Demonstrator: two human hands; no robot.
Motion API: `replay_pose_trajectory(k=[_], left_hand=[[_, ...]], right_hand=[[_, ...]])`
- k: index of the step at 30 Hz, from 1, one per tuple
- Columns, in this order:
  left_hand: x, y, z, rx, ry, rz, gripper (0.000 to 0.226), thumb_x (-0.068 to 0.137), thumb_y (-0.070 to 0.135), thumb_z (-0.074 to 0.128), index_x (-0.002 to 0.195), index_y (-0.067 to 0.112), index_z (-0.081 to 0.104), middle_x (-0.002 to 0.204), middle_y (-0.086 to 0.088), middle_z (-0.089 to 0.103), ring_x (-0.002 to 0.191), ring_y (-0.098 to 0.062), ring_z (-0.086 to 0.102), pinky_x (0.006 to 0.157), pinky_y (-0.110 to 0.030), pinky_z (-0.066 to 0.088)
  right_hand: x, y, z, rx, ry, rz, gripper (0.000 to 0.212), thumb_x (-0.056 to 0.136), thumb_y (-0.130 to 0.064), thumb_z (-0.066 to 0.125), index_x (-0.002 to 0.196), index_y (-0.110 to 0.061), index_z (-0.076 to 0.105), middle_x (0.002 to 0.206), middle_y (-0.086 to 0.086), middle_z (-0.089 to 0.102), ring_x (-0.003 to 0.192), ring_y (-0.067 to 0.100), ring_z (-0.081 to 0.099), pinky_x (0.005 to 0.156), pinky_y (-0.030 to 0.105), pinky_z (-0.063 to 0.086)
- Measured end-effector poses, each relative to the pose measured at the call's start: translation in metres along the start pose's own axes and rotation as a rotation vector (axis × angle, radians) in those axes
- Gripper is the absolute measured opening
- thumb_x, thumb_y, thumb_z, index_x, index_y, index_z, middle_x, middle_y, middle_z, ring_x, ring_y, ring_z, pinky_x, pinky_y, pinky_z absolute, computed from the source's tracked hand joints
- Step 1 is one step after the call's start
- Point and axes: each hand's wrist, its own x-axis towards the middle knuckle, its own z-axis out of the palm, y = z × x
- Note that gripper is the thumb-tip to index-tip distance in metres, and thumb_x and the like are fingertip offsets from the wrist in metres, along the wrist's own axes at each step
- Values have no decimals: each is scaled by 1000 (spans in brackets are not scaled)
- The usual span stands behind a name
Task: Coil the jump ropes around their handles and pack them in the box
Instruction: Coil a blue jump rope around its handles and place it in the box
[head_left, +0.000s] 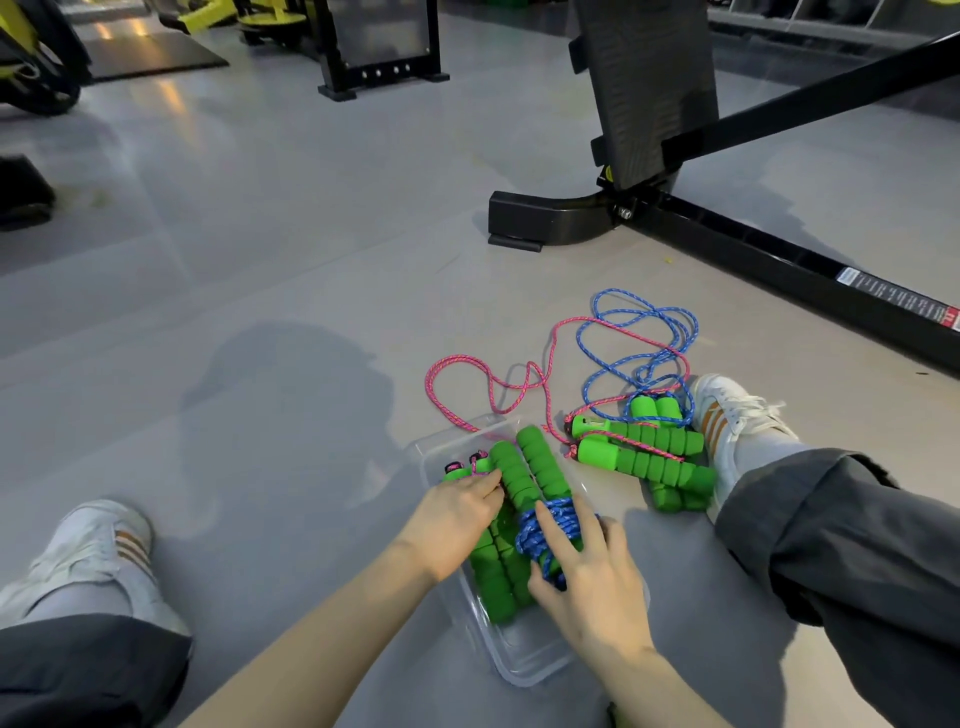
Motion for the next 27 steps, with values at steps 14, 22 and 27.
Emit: replay_pose_trajectory(k=[14,22,27], left_hand=[[16,11,-3,208,-251,-39,42,92,9,46,134,10,40,135,-8,40,124,-25,40,101,-36,38],[17,15,-14,192,-300,-88,45,92,-2,46,135,6,38,139,-10,35,125,-26,39,88,-34,45],[18,19,-9,229,-296,-52,46,96,3,40,142,5,31,155,-14,18,140,-27,23,112,-36,25]], right_hand=[[14,-2,-9,-223,-278,-86,67,31,-35,85,96,-25,75,100,18,71,65,31,63,51,33,53],[19,0,-2,-240,-441,-70,71,14,-35,86,84,-24,78,81,17,72,56,29,65,38,25,46],[27,4,-6,-309,-459,-179,67,33,-49,84,93,-21,76,85,16,71,73,30,66,60,35,55]])
